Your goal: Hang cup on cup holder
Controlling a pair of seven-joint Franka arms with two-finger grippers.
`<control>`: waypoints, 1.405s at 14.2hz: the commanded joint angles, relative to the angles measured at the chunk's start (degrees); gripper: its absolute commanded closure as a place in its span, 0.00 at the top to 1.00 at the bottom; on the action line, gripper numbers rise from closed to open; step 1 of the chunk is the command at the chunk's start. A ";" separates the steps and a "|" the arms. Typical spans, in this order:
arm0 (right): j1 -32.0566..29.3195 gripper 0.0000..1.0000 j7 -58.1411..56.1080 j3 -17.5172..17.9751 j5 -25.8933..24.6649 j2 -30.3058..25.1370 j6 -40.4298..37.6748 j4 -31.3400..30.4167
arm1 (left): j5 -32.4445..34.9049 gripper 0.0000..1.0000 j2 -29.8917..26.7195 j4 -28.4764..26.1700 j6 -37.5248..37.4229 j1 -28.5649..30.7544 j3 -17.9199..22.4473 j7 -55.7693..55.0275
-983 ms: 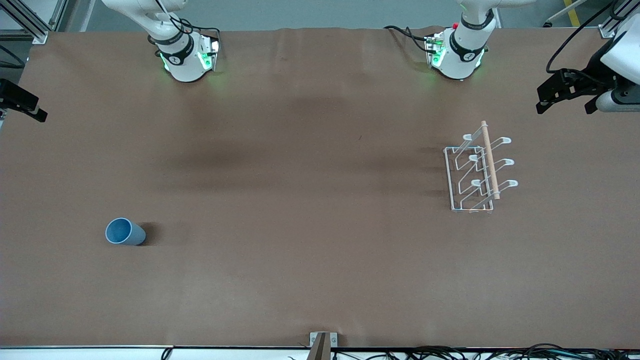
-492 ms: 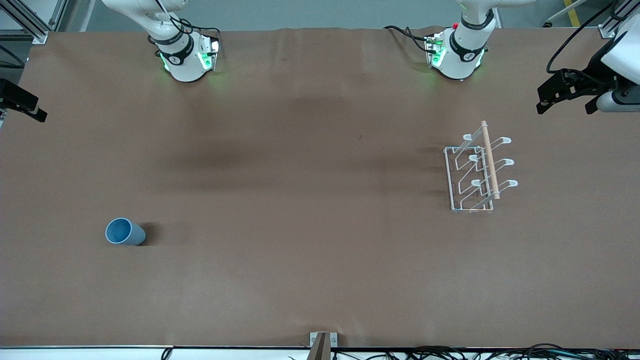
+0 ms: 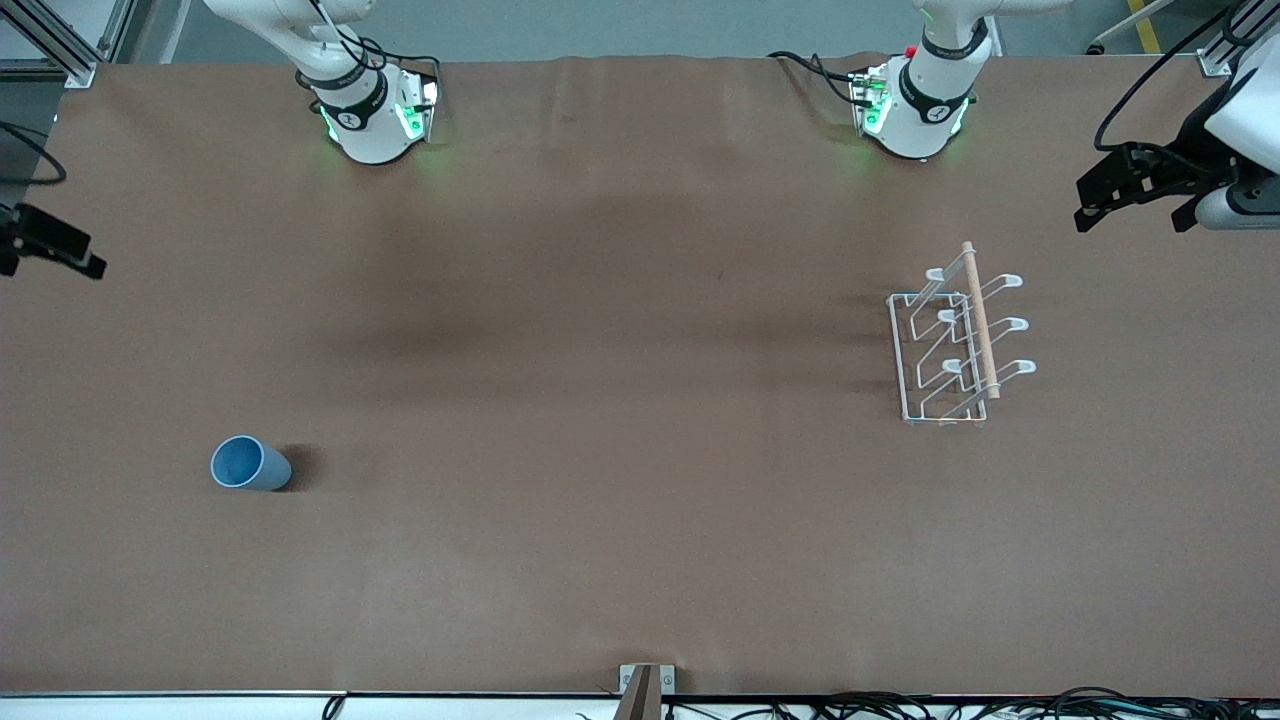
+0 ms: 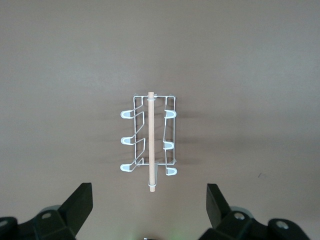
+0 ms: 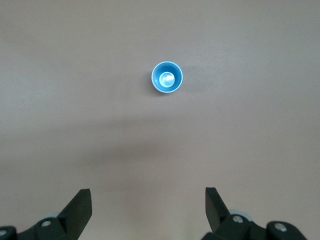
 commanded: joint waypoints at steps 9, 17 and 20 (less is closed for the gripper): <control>-4.75 0.99 -6.46 0.49 -0.74 15.48 29.25 -13.78 | -0.83 1.00 1.60 1.30 -1.21 -0.14 -0.08 1.17; -5.19 0.94 -7.42 0.76 0.49 27.44 41.59 -12.05 | -0.91 1.00 1.96 1.56 -1.12 -0.23 -0.35 1.17; -5.28 0.85 -7.68 0.93 1.89 30.09 41.41 -9.40 | -1.09 1.00 2.04 1.56 -1.03 -0.14 -0.35 1.17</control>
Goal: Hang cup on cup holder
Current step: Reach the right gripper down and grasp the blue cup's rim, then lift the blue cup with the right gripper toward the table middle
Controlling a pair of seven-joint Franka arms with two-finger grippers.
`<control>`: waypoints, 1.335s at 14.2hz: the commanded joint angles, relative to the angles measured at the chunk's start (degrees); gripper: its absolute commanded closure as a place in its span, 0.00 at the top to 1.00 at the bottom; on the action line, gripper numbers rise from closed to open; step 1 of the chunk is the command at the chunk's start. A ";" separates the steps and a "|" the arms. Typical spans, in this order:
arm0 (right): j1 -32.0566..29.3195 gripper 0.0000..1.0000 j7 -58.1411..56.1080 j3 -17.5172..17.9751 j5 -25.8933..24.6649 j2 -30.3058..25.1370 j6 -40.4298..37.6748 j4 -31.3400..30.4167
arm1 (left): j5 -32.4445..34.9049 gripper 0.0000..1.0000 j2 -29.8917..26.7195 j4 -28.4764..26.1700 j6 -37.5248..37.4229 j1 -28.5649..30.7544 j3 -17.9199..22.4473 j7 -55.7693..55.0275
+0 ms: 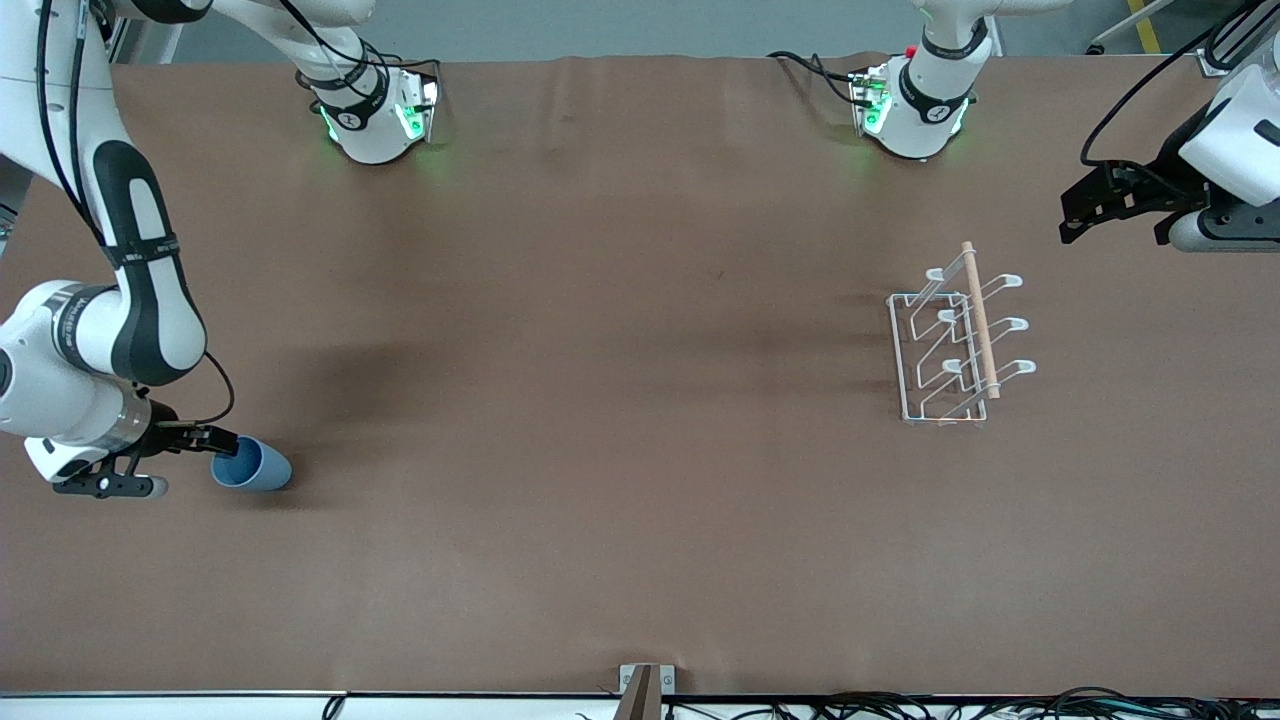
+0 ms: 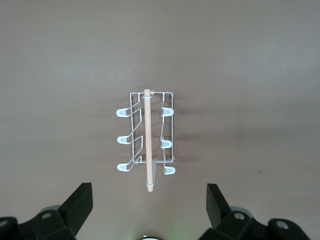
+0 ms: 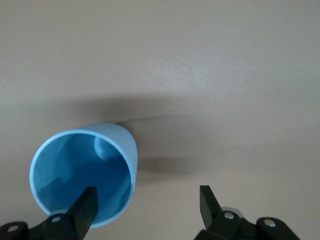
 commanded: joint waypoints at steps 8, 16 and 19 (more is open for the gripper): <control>-0.72 0.06 -4.86 0.70 6.42 2.38 -0.49 2.28 | -2.80 1.00 0.69 1.50 -0.79 0.22 0.00 0.90; 2.78 0.00 -5.48 0.88 6.60 -9.10 -17.95 0.70 | -2.80 1.00 0.69 1.50 -0.79 0.48 0.00 0.99; 5.95 0.00 -5.66 1.31 13.95 -13.95 -24.47 0.17 | -2.81 1.00 0.69 1.50 -0.79 0.48 0.00 0.99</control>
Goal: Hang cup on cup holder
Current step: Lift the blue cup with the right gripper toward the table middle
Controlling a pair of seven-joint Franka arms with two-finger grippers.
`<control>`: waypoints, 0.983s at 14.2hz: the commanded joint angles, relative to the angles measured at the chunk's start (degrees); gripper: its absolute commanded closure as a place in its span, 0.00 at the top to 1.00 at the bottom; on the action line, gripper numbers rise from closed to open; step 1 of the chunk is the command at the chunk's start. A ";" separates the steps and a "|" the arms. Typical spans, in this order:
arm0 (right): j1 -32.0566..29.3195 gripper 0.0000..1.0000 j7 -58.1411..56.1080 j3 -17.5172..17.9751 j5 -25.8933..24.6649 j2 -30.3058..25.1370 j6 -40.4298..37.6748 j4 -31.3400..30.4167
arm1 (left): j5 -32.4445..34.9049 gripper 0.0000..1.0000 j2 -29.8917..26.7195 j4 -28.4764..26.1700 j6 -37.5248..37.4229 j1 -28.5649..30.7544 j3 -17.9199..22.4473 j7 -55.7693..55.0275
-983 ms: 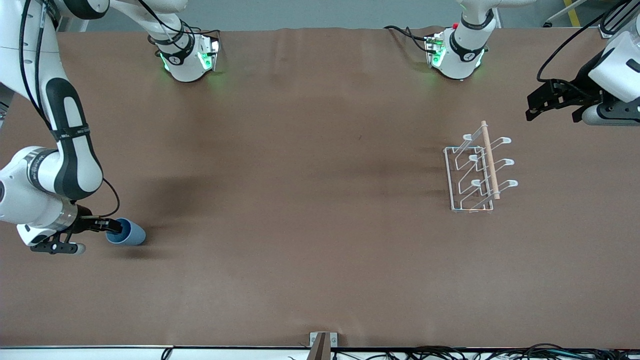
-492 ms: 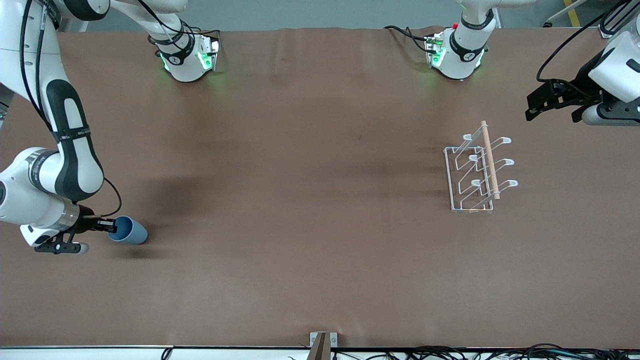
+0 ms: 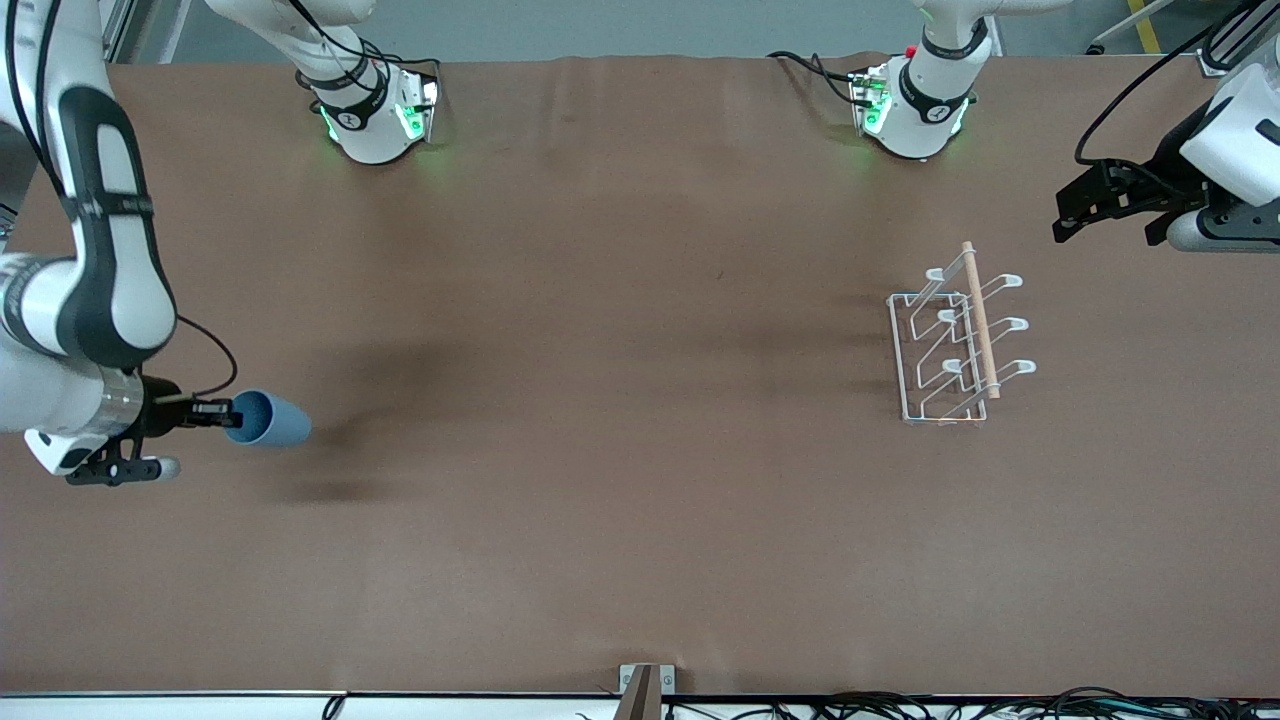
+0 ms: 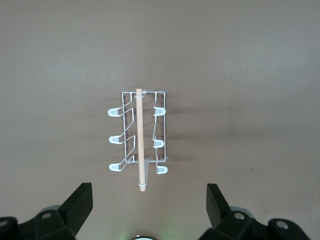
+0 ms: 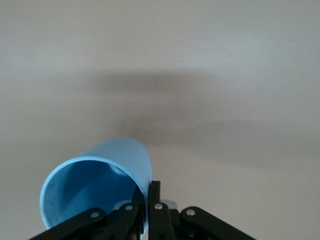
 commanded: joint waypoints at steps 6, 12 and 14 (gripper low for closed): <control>7.52 0.00 -2.16 0.19 28.49 -8.17 -6.23 -7.38 | -0.88 1.00 0.59 1.37 -0.70 0.06 -0.09 0.81; 14.64 0.01 -3.41 0.36 46.67 -7.99 -6.77 -7.38 | -5.78 1.00 2.87 1.80 1.05 -1.60 -2.19 -0.32; 16.65 0.01 -3.49 0.36 52.14 -7.64 -6.59 -7.38 | -5.98 1.00 4.71 2.15 1.49 -3.80 -5.35 0.28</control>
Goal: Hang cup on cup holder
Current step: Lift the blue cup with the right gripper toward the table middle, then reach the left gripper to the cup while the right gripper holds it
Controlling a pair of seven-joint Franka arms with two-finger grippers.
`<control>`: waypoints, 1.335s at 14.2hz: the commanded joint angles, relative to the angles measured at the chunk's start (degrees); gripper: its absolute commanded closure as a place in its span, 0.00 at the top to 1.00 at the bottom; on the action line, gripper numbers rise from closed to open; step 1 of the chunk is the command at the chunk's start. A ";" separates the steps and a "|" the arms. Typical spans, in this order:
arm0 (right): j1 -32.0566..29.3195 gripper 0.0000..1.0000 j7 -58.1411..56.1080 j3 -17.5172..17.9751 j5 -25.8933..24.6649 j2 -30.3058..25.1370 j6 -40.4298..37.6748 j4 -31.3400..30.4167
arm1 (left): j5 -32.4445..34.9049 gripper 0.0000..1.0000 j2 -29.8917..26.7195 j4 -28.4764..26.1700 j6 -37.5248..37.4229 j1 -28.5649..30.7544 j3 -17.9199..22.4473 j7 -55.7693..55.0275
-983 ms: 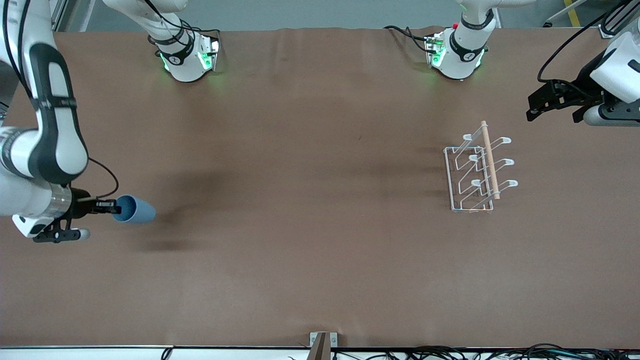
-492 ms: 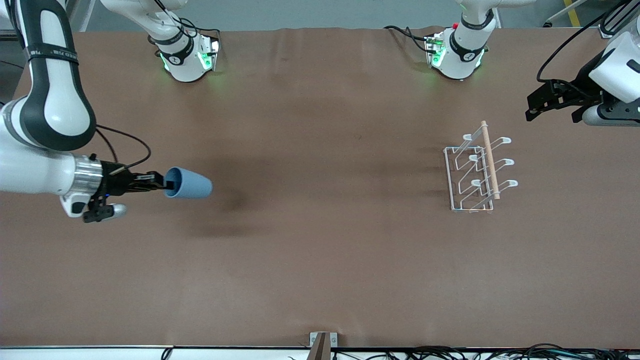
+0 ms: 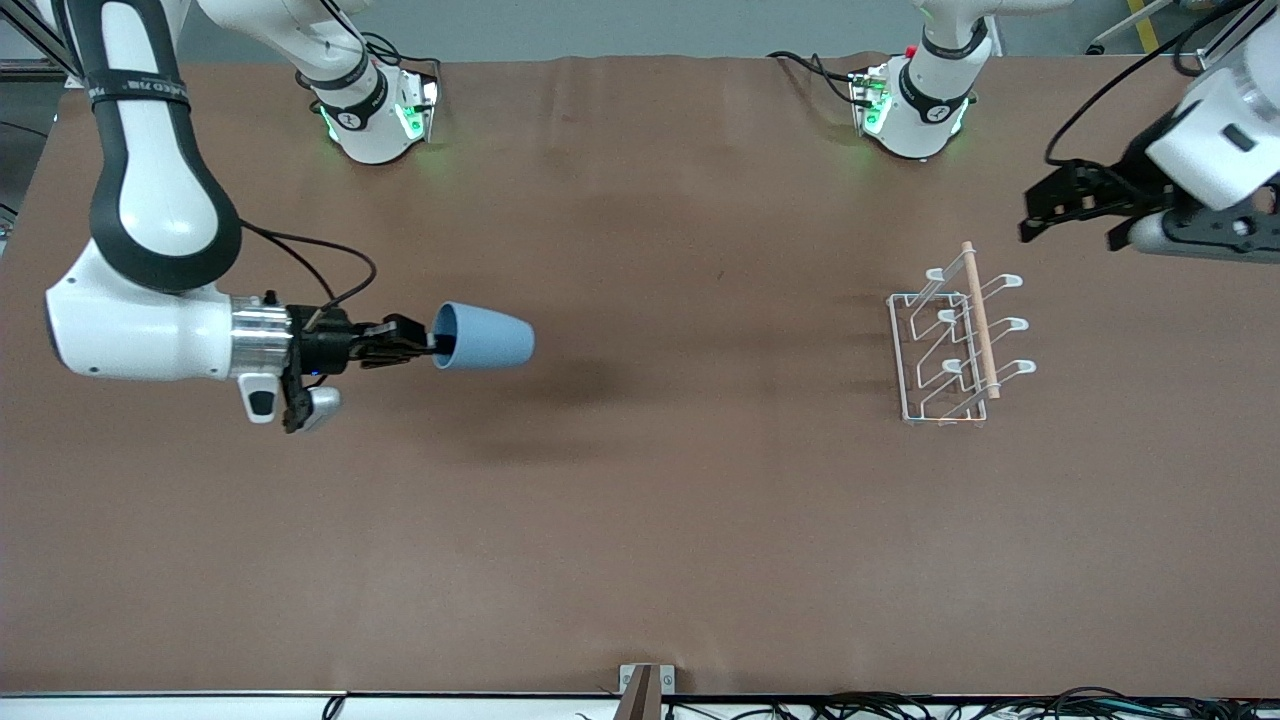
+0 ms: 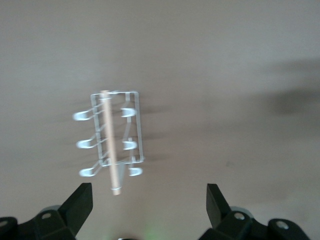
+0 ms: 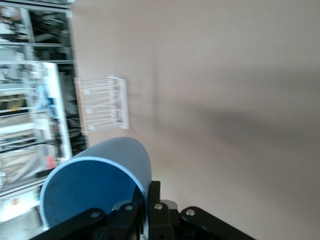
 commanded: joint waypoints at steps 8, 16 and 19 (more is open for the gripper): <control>7.67 0.01 -1.13 -0.29 14.64 2.29 0.57 -0.96 | -0.36 1.00 8.42 10.70 4.53 -16.61 -7.47 0.80; 7.94 0.02 -1.21 -0.29 14.64 3.70 0.31 -0.52 | 3.25 1.00 15.81 12.99 18.33 -26.11 -7.56 4.74; 7.94 0.02 -1.13 -0.29 14.64 3.70 0.22 0.01 | 3.25 1.00 17.48 12.99 19.40 -28.22 -7.56 8.08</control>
